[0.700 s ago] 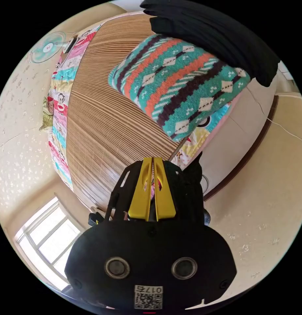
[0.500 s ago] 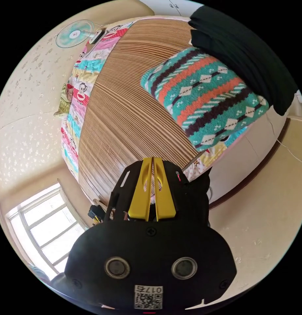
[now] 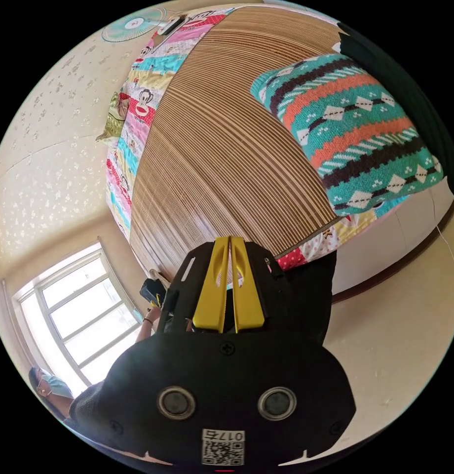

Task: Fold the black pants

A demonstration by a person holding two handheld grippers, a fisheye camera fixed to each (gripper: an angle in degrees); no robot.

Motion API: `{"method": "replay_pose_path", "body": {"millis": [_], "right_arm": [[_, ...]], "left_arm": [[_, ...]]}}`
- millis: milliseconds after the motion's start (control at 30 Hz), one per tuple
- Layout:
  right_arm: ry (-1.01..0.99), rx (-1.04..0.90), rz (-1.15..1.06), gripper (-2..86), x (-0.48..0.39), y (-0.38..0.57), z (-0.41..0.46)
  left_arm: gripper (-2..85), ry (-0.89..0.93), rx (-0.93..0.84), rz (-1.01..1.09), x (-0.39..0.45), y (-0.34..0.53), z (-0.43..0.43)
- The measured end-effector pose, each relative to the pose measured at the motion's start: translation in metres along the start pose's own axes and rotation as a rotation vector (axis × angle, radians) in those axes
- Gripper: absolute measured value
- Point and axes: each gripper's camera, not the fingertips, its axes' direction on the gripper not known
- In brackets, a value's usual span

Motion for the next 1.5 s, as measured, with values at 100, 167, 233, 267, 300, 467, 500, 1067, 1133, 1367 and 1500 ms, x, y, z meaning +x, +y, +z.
{"method": "replay_pose_path", "body": {"millis": [100, 167, 233, 267, 300, 467, 500, 1067, 1133, 1367, 1500], "right_arm": [[-0.018, -0.007, -0.015, 0.5, 0.000, -0.009, -0.005], [-0.036, -0.016, -0.020, 0.5, 0.000, -0.014, -0.006], [-0.074, -0.035, -0.035, 0.4, 0.000, -0.020, -0.005], [-0.086, -0.044, -0.041, 0.4, 0.000, -0.021, -0.004], [-0.115, -0.063, -0.060, 0.5, -0.001, -0.024, -0.003], [-0.162, -0.180, -0.154, 0.4, -0.012, -0.040, 0.004], [-0.162, -0.213, -0.172, 0.4, -0.017, -0.048, 0.005], [-0.627, -0.572, -0.517, 8.3, -0.159, -0.138, 0.029], [-0.672, -0.655, -0.499, 10.7, -0.168, -0.145, 0.036], [-0.620, -0.853, -0.412, 18.2, -0.174, -0.164, 0.053], [-0.788, -0.904, -0.282, 25.7, -0.159, -0.178, 0.064]], "left_arm": [[9.6, -0.118, -0.028, -0.014, -0.004, 0.007, -0.019], [4.6, -0.036, -0.054, 0.001, -0.019, 0.013, -0.035], [3.3, 0.019, -0.098, 0.021, -0.028, 0.021, -0.048], [2.8, 0.049, -0.141, 0.008, -0.035, 0.028, -0.058], [2.6, 0.059, -0.167, -0.002, -0.038, 0.031, -0.062], [1.0, 0.035, -0.541, 0.044, -0.037, 0.085, -0.098], [0.9, 0.025, -0.588, 0.076, -0.034, 0.094, -0.101], [0.8, -0.048, -1.896, 0.751, -0.135, 0.499, -0.180], [0.6, 0.055, -1.906, 0.742, -0.163, 0.516, -0.192], [0.7, 0.622, -1.834, 0.426, -0.299, 0.547, -0.245], [0.7, 0.646, -1.999, 0.240, -0.370, 0.596, -0.263]]}}
